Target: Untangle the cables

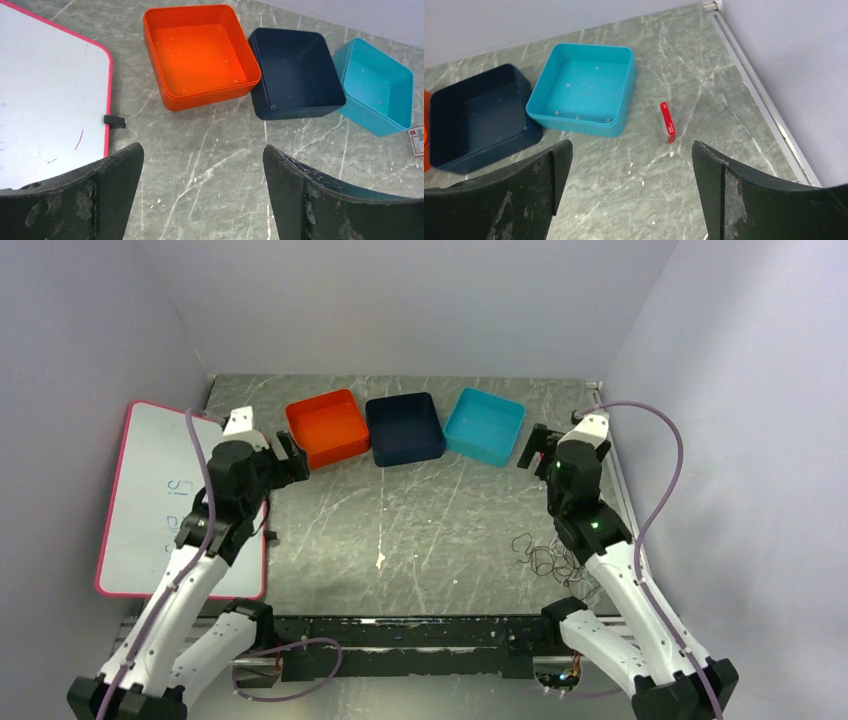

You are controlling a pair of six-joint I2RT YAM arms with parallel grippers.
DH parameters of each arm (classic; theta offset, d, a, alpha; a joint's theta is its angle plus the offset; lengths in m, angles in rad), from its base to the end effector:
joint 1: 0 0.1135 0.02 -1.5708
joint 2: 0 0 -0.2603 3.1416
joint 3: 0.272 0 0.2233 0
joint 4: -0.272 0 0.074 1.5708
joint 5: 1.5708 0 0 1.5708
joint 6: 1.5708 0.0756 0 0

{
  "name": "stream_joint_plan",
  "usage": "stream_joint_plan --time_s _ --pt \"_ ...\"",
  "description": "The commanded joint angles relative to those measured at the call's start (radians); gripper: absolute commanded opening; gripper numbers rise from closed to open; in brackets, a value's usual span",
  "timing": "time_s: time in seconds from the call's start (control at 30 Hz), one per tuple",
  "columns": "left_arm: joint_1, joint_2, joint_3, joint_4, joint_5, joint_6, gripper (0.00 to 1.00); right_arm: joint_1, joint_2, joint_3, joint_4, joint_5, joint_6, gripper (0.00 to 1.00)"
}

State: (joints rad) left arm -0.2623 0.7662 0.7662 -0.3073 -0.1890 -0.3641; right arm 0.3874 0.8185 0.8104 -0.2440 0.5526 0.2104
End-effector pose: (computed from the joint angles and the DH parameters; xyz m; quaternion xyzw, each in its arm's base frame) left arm 0.1861 -0.0353 0.3091 -0.0965 0.7995 -0.1087 0.5828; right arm 0.1925 0.0357 0.3273 0.0993 0.7722 -0.0325 0.6267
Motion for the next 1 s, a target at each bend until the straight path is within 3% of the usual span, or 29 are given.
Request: stream_joint_plan --time_s 0.0,0.2,0.5,0.77,0.97 --pt "-0.016 0.104 0.105 -0.068 -0.072 -0.033 0.95 -0.086 0.058 0.078 -0.064 -0.026 0.088 0.95" --pt "-0.025 0.217 0.191 -0.125 -0.123 -0.068 0.98 -0.168 0.134 0.166 -0.227 0.022 0.267 0.99" --pt "-0.034 0.240 0.212 -0.132 -0.158 -0.073 0.99 -0.213 0.211 0.240 -0.557 0.112 0.597 1.00" --pt "-0.038 0.265 0.245 -0.143 -0.132 -0.057 0.99 -0.256 0.291 0.231 -0.804 0.219 0.867 1.00" --pt "-0.039 0.279 0.257 -0.126 -0.078 -0.024 1.00 -0.320 0.296 0.109 -0.819 0.167 0.919 1.00"
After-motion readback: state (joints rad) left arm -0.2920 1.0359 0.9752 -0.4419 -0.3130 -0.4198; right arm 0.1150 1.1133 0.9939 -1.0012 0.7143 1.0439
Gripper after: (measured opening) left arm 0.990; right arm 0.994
